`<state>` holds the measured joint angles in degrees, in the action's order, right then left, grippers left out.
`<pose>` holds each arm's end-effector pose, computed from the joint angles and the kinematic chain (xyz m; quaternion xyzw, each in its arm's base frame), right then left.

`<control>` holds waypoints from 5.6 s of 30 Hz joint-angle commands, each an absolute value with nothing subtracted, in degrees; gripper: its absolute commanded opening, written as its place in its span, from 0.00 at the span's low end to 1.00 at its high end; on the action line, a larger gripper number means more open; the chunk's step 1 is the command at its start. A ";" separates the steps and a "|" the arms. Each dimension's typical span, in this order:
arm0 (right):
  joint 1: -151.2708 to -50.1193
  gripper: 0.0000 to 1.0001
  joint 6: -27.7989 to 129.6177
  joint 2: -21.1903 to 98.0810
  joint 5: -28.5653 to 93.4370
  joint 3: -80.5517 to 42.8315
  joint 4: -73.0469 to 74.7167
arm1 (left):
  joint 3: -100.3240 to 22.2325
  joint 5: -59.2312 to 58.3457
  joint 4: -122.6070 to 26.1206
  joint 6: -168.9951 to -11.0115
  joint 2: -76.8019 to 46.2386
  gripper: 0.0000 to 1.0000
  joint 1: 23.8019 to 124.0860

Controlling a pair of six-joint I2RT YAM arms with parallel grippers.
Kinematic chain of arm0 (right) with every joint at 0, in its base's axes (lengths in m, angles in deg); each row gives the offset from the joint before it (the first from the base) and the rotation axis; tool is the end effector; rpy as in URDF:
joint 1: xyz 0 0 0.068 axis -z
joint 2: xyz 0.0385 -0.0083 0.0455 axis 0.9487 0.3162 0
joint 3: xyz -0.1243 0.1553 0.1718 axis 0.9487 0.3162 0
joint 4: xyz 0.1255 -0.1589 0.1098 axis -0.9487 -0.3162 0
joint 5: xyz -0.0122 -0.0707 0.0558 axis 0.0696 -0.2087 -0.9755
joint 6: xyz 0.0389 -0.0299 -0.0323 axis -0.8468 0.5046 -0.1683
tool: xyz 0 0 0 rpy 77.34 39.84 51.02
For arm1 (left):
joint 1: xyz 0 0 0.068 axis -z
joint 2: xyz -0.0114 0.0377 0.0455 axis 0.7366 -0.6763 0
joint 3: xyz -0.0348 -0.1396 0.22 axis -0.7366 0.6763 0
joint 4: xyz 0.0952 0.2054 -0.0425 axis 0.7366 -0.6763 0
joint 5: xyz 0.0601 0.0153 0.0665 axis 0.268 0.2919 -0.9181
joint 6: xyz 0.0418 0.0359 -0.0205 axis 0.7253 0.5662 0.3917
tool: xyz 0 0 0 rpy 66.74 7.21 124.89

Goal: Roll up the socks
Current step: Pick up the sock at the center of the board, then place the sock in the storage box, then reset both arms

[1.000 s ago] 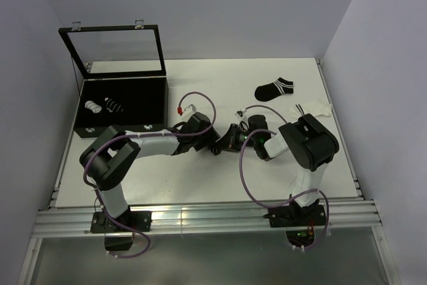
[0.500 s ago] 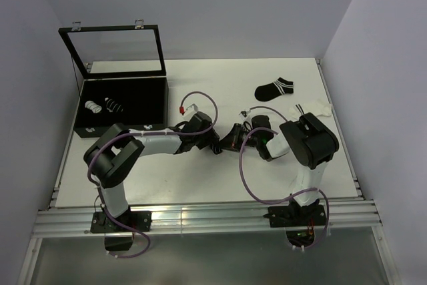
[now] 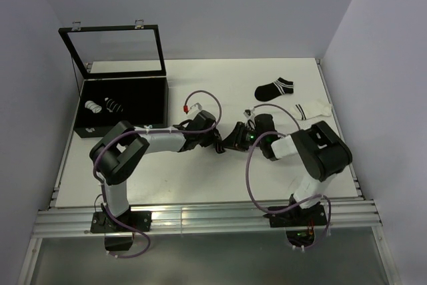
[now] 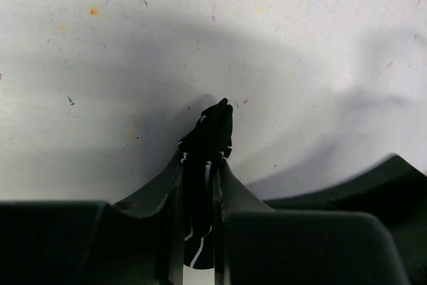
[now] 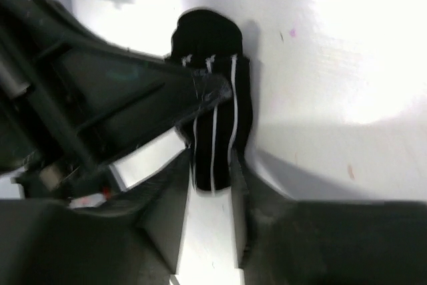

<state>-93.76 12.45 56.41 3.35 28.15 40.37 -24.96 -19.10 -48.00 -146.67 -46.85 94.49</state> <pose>0.2491 0.1291 0.1285 0.0148 0.8421 0.4862 0.2331 0.2496 -0.2570 0.1521 -0.2032 0.9032 -0.2663 0.2684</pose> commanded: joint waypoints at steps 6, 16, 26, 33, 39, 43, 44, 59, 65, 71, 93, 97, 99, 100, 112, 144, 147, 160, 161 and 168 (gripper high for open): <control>-93.89 0.52 28.62 26.92 20.27 27.51 10.18 | -27.26 -24.08 -64.76 -141.97 -44.39 0.00 94.21; -93.28 0.64 36.54 8.79 33.30 16.89 -11.83 | -35.34 -24.96 -70.91 -137.58 -34.28 0.00 86.13; -93.19 0.81 38.74 0.79 39.55 13.01 -20.62 | -40.52 -24.79 -76.01 -130.99 -25.66 0.00 69.27; -93.19 0.90 39.79 -1.33 44.03 10.98 -21.95 | -43.43 -22.94 -76.37 -127.12 -22.67 0.00 55.54; -93.19 1.00 39.01 -1.15 41.84 10.63 -19.23 | -44.57 -22.86 -75.05 -123.78 -23.19 0.00 45.62; -93.10 1.00 38.91 0.17 40.52 10.11 -17.47 | -43.08 -21.37 -72.59 -123.25 -24.25 0.00 39.12; -93.10 1.00 38.83 0.52 40.34 10.02 -16.77 | -42.73 -20.58 -72.15 -123.16 -24.51 0.00 37.96; -93.19 1.00 40.58 2.54 40.34 12.04 -12.98 | -29.63 -24.52 -64.77 -119.38 -24.16 0.00 26.44; -93.19 1.00 41.11 1.84 41.31 12.48 -14.30 | -28.84 -25.93 -62.66 -119.91 -27.76 0.00 25.56; -93.28 1.00 41.90 2.54 41.75 12.83 -13.95 | -28.22 -28.48 -59.66 -120.00 -31.01 0.00 25.56; -93.36 1.00 43.40 4.30 42.71 13.18 -12.81 | -31.82 -26.20 -66.34 -120.08 -38.22 0.00 25.56; -93.63 1.00 43.57 3.77 43.24 13.44 -12.72 | -33.06 -25.49 -67.57 -120.61 -40.59 0.00 25.47; -93.72 1.00 43.66 3.68 43.41 13.71 -12.55 | -33.76 -25.49 -67.22 -120.44 -42.35 0.00 25.56; -93.72 1.00 43.75 3.51 43.42 13.88 -12.54 | -34.02 -25.67 -67.22 -120.52 -42.97 0.00 25.47; -93.98 1.00 44.10 3.51 44.30 14.50 -12.02 | -41.05 -23.03 -72.76 -119.38 -52.01 0.00 23.01; -94.24 0.99 44.54 1.57 44.73 14.76 -11.93 | -50.29 -25.58 -85.94 -119.91 -43.77 0.67 22.57; -94.33 0.98 44.45 1.40 45.52 14.32 -12.37 | -49.94 -24.36 -85.59 -119.91 -41.57 0.67 22.57; -94.33 0.95 42.78 -2.99 53.07 8.01 -18.42 | -45.98 -16.53 -78.73 -118.94 -13.90 0.78 22.75; -94.33 0.95 42.61 -4.30 54.04 7.47 -19.04 | -46.24 -17.57 -79.08 -118.59 -12.40 0.79 23.53; -94.33 1.00 42.34 -12.04 62.92 2.37 -25.46 | -52.30 -31.89 -86.37 -110.78 0.96 0.90 35.30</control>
<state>-93.94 42.41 -8.68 56.37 5.62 -22.54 -48.55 -24.98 -83.14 -115.46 -3.86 31.70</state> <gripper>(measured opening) 0.993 0.886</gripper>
